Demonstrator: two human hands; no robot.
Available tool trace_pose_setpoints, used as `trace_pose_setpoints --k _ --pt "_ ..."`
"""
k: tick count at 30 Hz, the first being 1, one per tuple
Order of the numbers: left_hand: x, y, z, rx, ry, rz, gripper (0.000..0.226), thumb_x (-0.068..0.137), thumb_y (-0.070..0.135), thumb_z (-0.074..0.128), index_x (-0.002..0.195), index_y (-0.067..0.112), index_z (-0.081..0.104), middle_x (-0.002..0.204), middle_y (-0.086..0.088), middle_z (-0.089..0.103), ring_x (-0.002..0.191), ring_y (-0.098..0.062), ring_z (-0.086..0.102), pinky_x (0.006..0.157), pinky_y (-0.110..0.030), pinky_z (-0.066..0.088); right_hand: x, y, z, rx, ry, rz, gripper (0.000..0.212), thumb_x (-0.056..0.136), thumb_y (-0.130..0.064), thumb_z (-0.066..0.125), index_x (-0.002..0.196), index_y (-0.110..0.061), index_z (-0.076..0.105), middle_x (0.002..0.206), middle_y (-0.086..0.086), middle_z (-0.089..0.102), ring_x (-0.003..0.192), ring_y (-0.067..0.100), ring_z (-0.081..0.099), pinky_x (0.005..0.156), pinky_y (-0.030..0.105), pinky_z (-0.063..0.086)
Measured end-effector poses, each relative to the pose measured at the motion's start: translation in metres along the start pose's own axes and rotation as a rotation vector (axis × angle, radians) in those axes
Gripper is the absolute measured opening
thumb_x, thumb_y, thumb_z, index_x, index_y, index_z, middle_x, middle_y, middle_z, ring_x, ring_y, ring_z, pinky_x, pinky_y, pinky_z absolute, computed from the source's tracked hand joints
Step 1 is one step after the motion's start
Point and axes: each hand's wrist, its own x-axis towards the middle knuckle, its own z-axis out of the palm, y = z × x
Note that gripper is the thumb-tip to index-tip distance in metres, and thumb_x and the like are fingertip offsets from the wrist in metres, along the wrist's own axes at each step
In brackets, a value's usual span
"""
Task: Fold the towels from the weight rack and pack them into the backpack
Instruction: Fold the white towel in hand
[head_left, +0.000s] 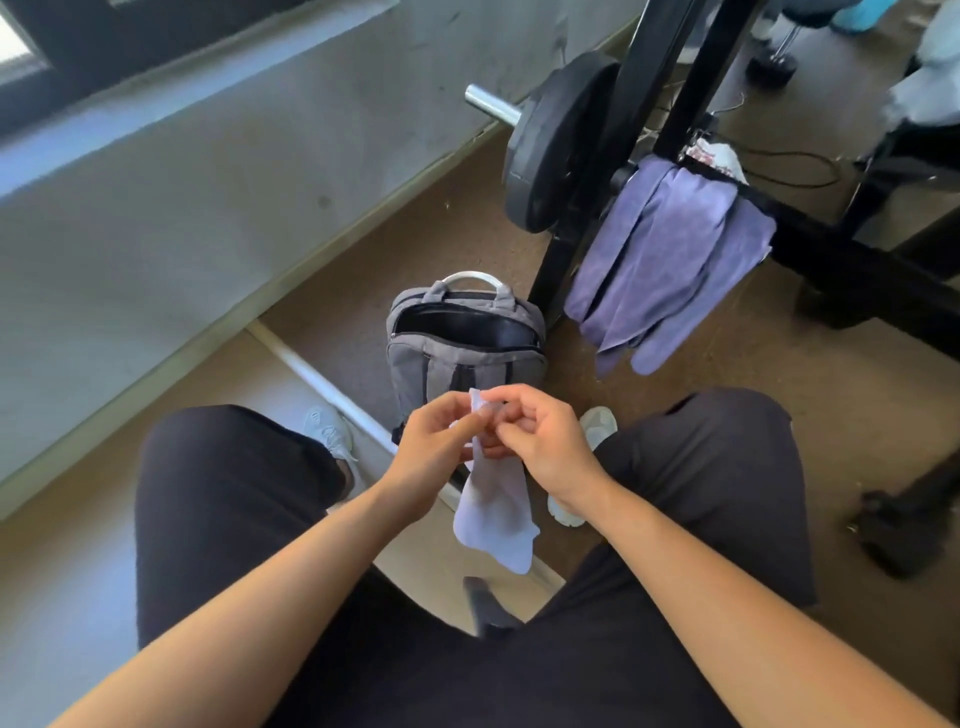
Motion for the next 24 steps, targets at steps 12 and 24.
trace_pose_setpoints --k 12,24 --pt "0.022 -0.013 -0.010 0.190 -0.072 0.135 0.018 0.103 0.014 0.060 0.094 0.007 0.074 0.081 -0.012 0.067 0.073 -0.015 0.061 0.068 -0.027 0.051 0.024 0.000 -0.026 -0.591 0.029 -0.258 0.010 0.088 -0.008 0.074 0.093 -0.015 0.072 0.107 -0.005 0.061 0.092 0.008 0.062 0.077 0.024 0.056" --pt "0.026 -0.016 -0.020 0.415 -0.079 0.357 0.018 0.098 0.009 0.066 0.110 0.018 0.077 0.094 0.000 0.077 0.086 -0.021 0.073 0.075 -0.040 0.060 0.026 0.000 -0.024 -0.416 -0.038 -0.142 0.016 0.090 -0.018 0.074 0.102 -0.015 0.065 0.091 -0.004 0.070 0.083 0.011 0.064 0.071 0.022 0.050"
